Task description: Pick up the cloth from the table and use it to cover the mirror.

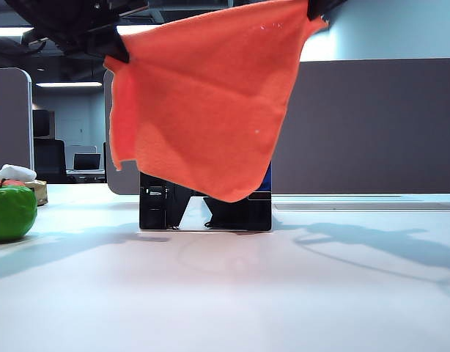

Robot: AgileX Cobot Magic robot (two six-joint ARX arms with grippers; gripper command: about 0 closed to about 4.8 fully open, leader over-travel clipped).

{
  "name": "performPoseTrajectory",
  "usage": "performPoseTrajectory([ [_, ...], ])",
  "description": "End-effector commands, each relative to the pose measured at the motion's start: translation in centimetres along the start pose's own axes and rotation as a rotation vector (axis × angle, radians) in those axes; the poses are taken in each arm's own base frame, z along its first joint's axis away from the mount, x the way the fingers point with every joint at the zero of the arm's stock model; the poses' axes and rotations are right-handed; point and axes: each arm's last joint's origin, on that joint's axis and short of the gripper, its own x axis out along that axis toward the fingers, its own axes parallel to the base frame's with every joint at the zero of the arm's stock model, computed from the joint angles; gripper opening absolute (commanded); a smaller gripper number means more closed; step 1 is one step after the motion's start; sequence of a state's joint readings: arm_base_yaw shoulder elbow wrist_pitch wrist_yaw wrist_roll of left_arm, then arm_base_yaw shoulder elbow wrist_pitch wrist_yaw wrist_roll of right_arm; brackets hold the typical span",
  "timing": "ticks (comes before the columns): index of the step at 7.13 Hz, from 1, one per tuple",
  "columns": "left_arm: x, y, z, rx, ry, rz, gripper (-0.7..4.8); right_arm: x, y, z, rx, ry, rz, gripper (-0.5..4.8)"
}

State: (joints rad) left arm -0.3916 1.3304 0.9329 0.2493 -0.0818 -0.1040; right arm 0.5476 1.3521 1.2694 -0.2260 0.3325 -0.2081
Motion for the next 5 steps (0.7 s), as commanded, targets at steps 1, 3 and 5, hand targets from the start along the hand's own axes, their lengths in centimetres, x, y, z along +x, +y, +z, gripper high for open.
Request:
performPoseTrajectory([
  [1,0.4,0.1,-0.4,0.001,0.030,0.014,-0.06,1.7,0.7,-0.7,-0.002,0.037,-0.003,-0.06],
  [3,0.9,0.2,-1.8,0.008,0.121,0.017,-0.06,3.3,1.2,-1.6,-0.013,0.078,-0.005,-0.06],
  [5,0.9,0.0,-1.9,0.000,0.145,-0.026,-0.06,3.4,0.8,-1.4,0.014,0.054,-0.023,-0.06],
])
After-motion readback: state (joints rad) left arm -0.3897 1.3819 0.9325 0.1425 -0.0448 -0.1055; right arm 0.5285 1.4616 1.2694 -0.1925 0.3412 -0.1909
